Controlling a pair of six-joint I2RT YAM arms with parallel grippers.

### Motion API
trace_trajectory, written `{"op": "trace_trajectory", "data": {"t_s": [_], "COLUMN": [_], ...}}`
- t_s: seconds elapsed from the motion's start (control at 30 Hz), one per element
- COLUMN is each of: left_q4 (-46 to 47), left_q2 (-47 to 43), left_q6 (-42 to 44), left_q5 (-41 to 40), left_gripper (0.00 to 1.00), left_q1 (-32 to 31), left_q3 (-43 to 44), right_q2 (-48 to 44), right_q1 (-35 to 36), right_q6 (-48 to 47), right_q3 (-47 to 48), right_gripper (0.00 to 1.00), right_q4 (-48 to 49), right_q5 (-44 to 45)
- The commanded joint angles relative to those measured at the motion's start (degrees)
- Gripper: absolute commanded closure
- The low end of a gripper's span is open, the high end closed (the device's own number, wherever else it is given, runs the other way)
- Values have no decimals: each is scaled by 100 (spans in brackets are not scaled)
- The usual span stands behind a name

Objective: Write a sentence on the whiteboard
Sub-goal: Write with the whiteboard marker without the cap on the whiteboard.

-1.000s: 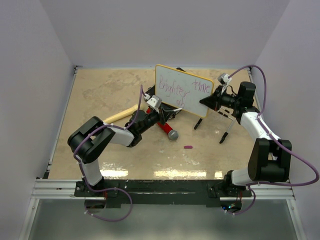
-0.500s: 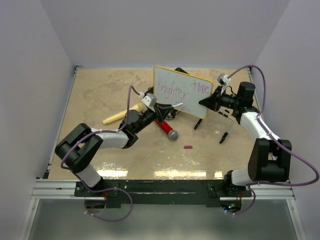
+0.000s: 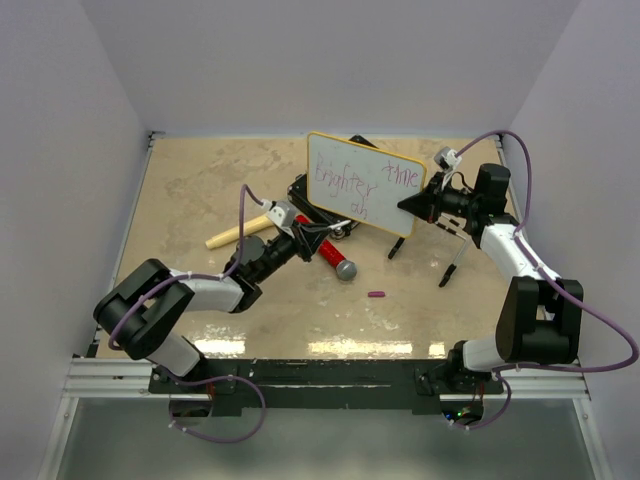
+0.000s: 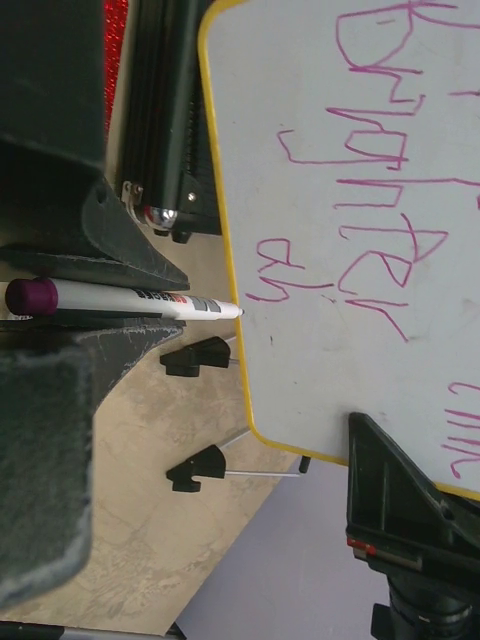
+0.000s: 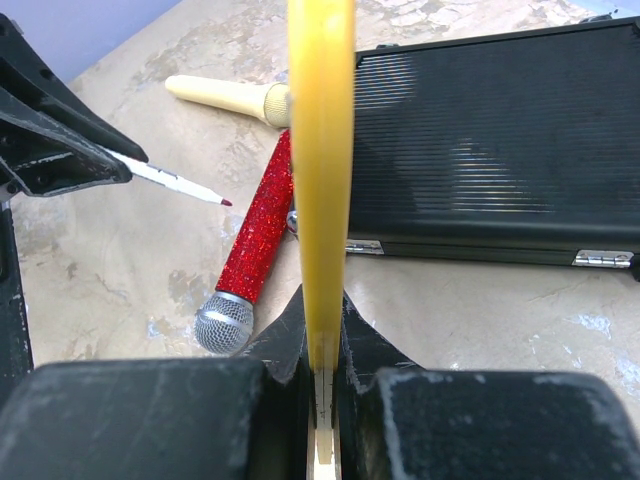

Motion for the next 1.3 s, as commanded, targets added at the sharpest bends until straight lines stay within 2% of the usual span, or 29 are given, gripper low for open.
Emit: {"op": "trace_trajectory", "data": {"t_s": [0.0,0.33,0.67,0.93,1.07,1.27], "left_q4": [630,438,-135,146,366,120], "left_q2": [-157,-183,-561,-395,-157,-16], "left_q6": [-265,-187,209,-318,-731,-679], "left_q5": [-131,-227,-764,-1001,-843,-966], "left_gripper": [100,100,100,100,100,100], "left_q1": [103,59,-397,-451,-503,-609], "left_q3": [-92,-57,-74,-66,13,180], "right_q2": [-100,-118,-118,-100,-100,-153], "right_q1": [43,43,43,43,43,43], "right_q6": [3,11,38,38,38,47], "right_q3": [20,20,20,20,29,20], "right_gripper": [100,100,100,100,100,100], "right_q4": [2,11,20,28,28,37], "right_q5": [-157,-113,-52,-60,-69,-78]}}
